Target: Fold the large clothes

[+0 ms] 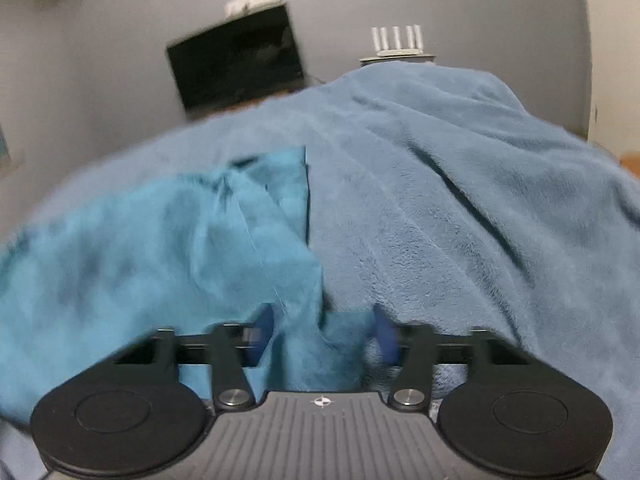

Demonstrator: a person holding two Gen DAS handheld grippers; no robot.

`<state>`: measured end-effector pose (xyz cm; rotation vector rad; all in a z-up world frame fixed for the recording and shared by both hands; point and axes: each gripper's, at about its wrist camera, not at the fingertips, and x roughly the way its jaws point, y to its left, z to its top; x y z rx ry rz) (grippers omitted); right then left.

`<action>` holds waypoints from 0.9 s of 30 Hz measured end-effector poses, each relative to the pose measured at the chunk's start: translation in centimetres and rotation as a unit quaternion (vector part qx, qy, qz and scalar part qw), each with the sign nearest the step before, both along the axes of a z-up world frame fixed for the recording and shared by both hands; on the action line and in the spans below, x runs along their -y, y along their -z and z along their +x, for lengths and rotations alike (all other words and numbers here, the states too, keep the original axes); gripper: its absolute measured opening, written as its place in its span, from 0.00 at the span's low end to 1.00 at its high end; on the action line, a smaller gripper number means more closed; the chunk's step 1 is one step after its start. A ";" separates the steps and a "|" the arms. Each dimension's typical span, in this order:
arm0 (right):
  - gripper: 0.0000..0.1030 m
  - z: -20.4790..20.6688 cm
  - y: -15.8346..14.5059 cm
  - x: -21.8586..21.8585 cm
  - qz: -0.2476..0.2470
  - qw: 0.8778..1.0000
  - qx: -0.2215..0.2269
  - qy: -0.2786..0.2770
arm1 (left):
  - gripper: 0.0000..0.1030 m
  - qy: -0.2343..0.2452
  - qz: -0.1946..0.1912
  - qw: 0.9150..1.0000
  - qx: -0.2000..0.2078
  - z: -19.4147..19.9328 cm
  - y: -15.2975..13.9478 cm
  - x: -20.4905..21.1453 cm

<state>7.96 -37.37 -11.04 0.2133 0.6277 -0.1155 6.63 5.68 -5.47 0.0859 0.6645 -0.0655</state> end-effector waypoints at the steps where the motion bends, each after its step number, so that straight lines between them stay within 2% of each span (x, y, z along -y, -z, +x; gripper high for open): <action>1: 0.26 0.1 0.3 0.1 0.004 1.000 -0.006 0.006 | 0.82 -0.002 0.001 1.000 0.007 0.0 -0.1 0.1; 4: 0.27 -0.2 -0.3 -0.2 0.022 0.999 -0.009 0.033 | 0.82 0.011 0.014 0.998 0.068 0.0 -1.6 1.3; 6: 0.32 -1.1 -1.2 -1.3 0.001 0.998 0.002 0.056 | 0.82 0.036 -0.002 0.994 0.100 0.6 -2.9 2.5; 8: 0.51 -2.3 -2.2 -2.3 -0.009 0.997 0.018 0.075 | 0.84 0.057 -0.011 0.990 0.126 1.5 -3.8 4.1; 9: 0.71 -3.2 -2.7 -2.7 0.000 0.996 0.022 0.087 | 0.85 0.064 -0.011 0.988 0.138 2.0 -4.0 5.0; 10: 0.87 -4.1 -3.0 -2.9 0.024 0.995 0.024 0.098 | 0.86 0.067 -0.011 0.987 0.146 2.7 -4.0 5.9; 11: 0.90 -4.9 -3.3 -3.0 0.056 0.993 0.025 0.105 | 0.86 0.068 -0.015 0.987 0.146 3.4 -3.9 6.7; 13: 0.91 -6.7 -3.1 -3.2 0.145 0.984 0.025 0.097 | 0.86 0.064 -0.027 0.988 0.141 4.9 -3.4 8.0; 15: 0.92 -7.2 -2.3 -4.1 0.185 0.979 0.009 0.084 | 0.86 0.054 -0.031 0.988 0.139 6.1 -2.8 9.0; 18: 0.91 -6.2 -1.1 -5.4 0.186 0.980 -0.013 0.072 | 0.86 0.052 -0.009 0.989 0.140 7.5 -1.8 10.2; 20: 0.90 -5.6 -0.3 -5.5 0.190 0.978 -0.019 0.084 | 0.92 0.059 0.014 0.987 0.150 8.2 -1.1 10.8; 22: 0.89 -4.9 0.5 -5.4 0.205 0.973 -0.024 0.098 | 0.93 0.063 0.020 0.987 0.145 9.1 -0.5 11.1; 25: 0.89 -4.5 2.0 -5.2 0.230 0.966 -0.032 0.116 | 0.93 0.067 0.000 0.993 0.100 11.0 0.8 11.1; 27: 0.90 -4.4 2.5 -5.4 0.236 0.964 -0.026 0.119 | 0.93 0.075 0.010 0.995 0.072 12.0 2.2 11.7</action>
